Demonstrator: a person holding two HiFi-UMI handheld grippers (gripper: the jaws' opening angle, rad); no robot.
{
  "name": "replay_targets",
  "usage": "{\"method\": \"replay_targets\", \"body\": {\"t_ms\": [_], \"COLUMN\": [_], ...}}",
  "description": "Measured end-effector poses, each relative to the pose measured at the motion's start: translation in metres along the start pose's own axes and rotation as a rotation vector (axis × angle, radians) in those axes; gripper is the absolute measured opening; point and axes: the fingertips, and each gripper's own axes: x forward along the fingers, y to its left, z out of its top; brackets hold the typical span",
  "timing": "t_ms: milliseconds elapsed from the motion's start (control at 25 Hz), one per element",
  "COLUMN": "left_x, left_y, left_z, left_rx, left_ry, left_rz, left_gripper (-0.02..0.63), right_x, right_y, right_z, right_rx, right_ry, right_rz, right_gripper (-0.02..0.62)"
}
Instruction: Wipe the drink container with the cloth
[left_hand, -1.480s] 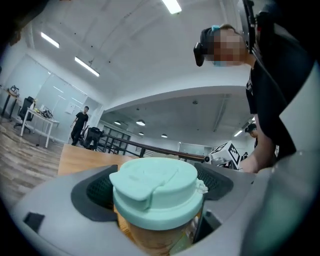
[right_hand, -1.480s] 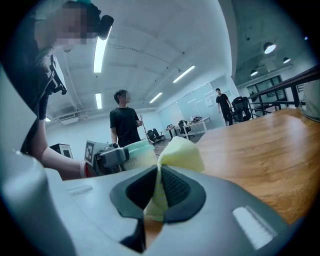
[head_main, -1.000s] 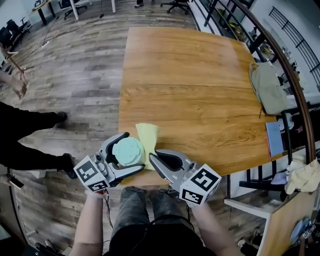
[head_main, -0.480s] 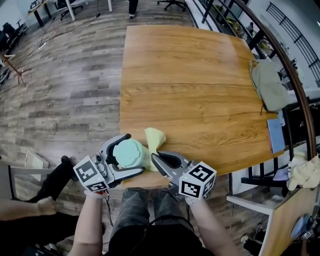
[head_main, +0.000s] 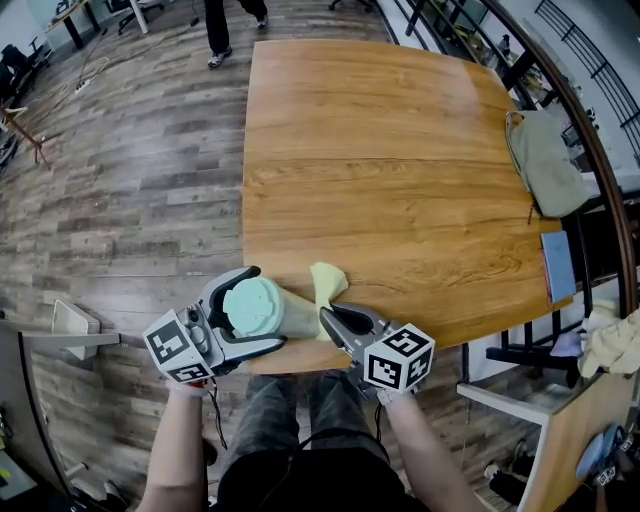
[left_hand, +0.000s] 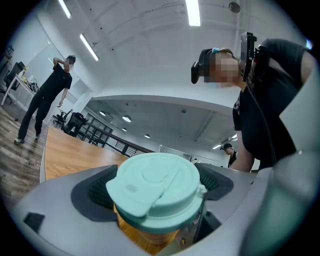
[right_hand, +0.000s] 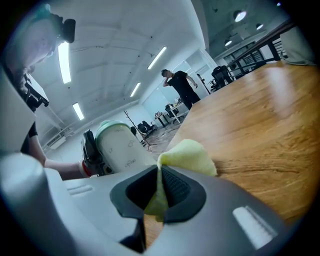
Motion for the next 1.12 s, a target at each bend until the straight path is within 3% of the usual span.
{"method": "replay_targets", "body": {"t_ms": [200,440,520,680,800,960,1120], "left_x": [0.001,0.002,0.005,0.012,0.012,0.014,0.019], "left_y": [-0.003,-0.006,-0.012,-0.024,-0.030,-0.033,-0.036], "left_z": [0.000,-0.002,-0.004,-0.007,-0.012,-0.017,-0.017], "left_rx": [0.014,0.040,0.072,0.148,0.156,0.165,0.174], "left_ry": [0.012,0.045,0.077,0.145,0.195,0.230,0.232], "left_rz": [-0.017,-0.033,-0.047,-0.081,-0.082,-0.080,-0.084], "left_gripper": [0.477,0.477,0.477,0.477,0.477,0.477,0.477], "right_x": [-0.001,-0.008,-0.013,-0.020,-0.019,-0.015,-0.011], "right_y": [-0.012,-0.018,-0.010,0.024,0.052,0.079,0.080], "right_z": [-0.013,-0.018,-0.006,0.033,0.057,0.079,0.084], "right_rx": [-0.014,-0.103,-0.086,-0.024,-0.022,-0.047,-0.009], "right_ry": [0.041,0.084,0.036,-0.065,-0.085,-0.093,-0.099], "right_rz": [-0.050,-0.106,-0.058,0.147,0.269,0.366,0.396], "right_gripper": [0.029,0.029,0.029,0.029,0.029,0.029,0.029]}}
